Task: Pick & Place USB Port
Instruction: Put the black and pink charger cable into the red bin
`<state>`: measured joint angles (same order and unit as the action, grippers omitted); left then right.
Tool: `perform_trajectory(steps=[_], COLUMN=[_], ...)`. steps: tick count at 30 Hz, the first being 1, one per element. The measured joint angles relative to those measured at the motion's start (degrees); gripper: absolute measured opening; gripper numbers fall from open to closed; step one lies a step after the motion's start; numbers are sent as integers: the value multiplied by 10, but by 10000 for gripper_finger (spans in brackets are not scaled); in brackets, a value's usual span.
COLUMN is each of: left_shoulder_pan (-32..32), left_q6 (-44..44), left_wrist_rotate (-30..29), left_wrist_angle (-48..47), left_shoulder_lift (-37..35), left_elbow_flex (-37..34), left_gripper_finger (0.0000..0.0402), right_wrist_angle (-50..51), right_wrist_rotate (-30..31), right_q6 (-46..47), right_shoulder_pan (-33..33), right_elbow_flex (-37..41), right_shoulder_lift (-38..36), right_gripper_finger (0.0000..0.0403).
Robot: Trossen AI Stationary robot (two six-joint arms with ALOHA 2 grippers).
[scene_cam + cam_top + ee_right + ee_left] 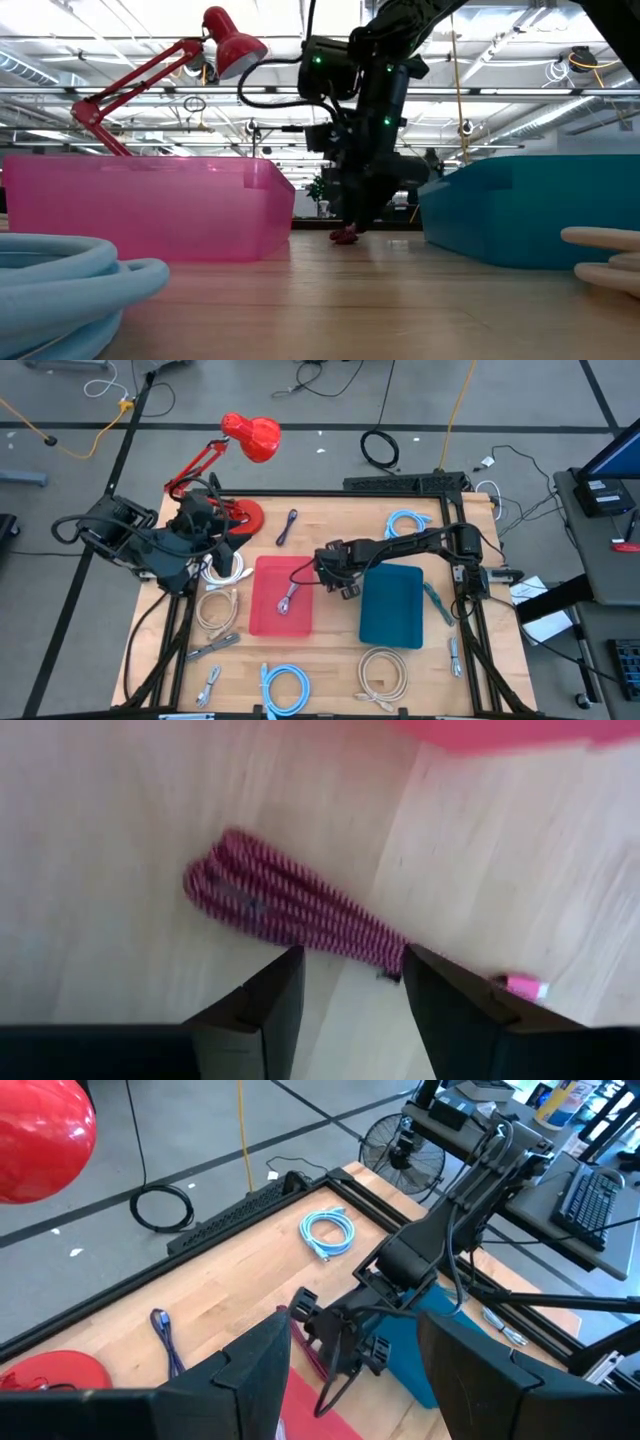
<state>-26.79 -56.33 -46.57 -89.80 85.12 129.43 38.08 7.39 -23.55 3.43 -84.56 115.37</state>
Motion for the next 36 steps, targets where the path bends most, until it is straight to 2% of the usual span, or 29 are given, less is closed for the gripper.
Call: perform_trajectory(steps=[10, 14, 19, 27, 33, 36], left_shoulder_pan=[0, -5, -11, -15, -15, -15], left_q6=[3, 5, 6, 2, 3, 5], left_wrist_rotate=[0, 0, 0, 0, 0, 0], left_wrist_angle=[0, -1, -1, -2, -2, -2], left_shoulder_lift=[0, 0, 0, -1, -7, -9], left_elbow_flex=[0, 0, 0, 0, 0, 0], left_gripper_finger=[223, 223, 223, 223, 223, 223], right_wrist_angle=[-1, -3, 6, -22, 3, 52], right_wrist_rotate=[-2, -30, -52, -75, -60, -61], right_q6=[-4, 3, 16, 59, 111, 228], right_shoulder_pan=[-1, 1, -1, -3, 1, 7], right_elbow_flex=[-4, -5, -7, -8, -33, -67], right_shoulder_lift=[0, 6, 23, 29, 33, 34], right_gripper_finger=[164, 158, 117, 9, 1, 1])
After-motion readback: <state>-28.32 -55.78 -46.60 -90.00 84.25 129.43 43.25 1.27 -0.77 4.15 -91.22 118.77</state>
